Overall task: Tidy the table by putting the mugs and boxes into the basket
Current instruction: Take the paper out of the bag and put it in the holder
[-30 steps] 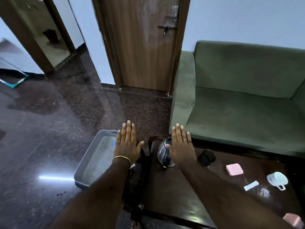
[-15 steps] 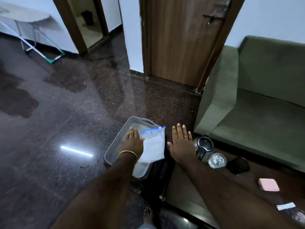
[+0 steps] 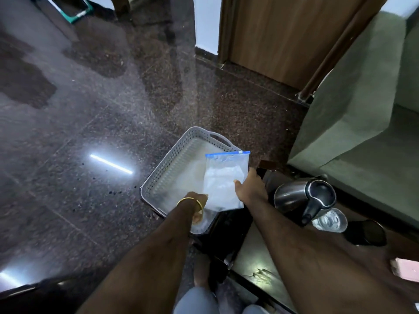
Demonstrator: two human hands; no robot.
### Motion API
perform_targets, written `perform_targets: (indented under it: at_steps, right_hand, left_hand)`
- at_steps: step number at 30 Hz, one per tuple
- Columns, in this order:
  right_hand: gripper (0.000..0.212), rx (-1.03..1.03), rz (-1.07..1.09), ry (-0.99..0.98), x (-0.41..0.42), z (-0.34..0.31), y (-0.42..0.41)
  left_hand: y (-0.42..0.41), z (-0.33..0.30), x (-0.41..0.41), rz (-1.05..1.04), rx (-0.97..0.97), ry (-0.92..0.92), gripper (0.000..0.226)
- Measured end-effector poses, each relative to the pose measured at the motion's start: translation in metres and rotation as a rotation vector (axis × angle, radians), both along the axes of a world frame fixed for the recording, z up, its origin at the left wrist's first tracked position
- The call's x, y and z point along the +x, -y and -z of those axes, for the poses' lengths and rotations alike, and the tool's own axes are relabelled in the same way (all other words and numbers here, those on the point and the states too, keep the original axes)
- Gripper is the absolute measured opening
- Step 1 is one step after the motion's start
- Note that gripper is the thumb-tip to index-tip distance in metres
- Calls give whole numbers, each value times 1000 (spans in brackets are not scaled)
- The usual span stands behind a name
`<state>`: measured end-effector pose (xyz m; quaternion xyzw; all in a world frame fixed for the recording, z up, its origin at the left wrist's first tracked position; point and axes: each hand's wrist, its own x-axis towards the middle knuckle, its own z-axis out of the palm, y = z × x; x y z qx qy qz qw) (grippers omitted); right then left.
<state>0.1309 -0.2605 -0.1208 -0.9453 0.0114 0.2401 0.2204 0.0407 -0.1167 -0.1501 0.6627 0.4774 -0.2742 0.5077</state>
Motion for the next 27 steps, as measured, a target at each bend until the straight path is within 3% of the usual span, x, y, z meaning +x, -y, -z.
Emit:
perform_targets:
  at_steps: [5, 8, 11, 16, 22, 27]
  right_hand:
    - [48, 155, 241, -36, 16, 21, -5]
    - [35, 360, 359, -85, 16, 17, -3]
    - [22, 562, 429, -148, 11, -4, 1]
    - [27, 806, 509, -192, 7, -65, 8]
    - [21, 1082, 578, -274, 2, -148, 36]
    - [10, 1346, 582, -253, 13, -212, 96]
  left_hand:
    - [14, 21, -4, -479, -314, 53, 31]
    - [16, 8, -5, -604, -410, 87, 19]
    - [17, -20, 0, -688, -496, 130, 26]
    - [21, -90, 20, -810, -580, 351, 36]
    - [40, -177, 38, -713, -732, 663, 44]
    - [52, -240, 46, -527, -767, 784, 45]
